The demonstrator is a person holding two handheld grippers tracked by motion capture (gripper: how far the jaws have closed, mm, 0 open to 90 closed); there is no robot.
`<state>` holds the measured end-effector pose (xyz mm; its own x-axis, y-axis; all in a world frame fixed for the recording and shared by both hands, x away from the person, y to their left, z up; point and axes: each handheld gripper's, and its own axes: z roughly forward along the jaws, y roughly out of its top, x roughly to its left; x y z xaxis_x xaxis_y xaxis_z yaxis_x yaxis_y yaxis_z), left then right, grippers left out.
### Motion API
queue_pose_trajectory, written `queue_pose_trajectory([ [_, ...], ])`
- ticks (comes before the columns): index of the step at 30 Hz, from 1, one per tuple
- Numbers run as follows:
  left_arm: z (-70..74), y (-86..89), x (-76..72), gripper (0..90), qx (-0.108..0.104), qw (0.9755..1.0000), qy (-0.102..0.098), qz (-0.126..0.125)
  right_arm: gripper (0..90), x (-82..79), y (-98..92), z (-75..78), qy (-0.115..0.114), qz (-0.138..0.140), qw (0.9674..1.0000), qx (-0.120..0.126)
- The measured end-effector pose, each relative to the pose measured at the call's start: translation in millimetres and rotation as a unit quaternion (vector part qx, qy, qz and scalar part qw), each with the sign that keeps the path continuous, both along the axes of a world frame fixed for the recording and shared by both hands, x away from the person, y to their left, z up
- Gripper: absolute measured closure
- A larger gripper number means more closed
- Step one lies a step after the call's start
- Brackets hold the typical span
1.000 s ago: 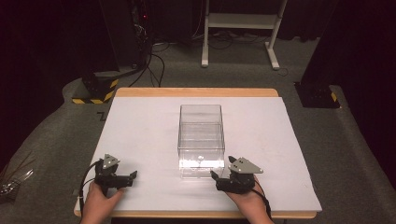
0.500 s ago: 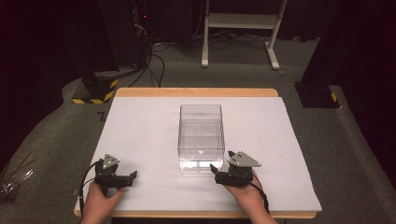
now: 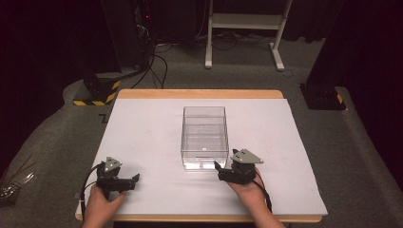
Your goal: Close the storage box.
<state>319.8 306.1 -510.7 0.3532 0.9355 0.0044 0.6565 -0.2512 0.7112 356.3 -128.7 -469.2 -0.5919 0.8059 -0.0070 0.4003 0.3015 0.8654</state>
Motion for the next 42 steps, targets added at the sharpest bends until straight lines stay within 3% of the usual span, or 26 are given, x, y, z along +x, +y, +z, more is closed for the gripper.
queue_pose_trajectory([
  [28, 0.0, 0.0, 0.0, 0.5, 0.0, 1.0, 0.0, 0.0, 16.8, 31.9, 7.4, -2.1, 0.006, -0.033, 0.9994, 0.006],
  [42, 0.0, 0.0, 0.0, 0.5, 0.0, 1.0, 0.0, 0.0, 19.3, 34.3, 8.4, -2.6, 0.017, -0.024, 0.9996, 0.001],
])
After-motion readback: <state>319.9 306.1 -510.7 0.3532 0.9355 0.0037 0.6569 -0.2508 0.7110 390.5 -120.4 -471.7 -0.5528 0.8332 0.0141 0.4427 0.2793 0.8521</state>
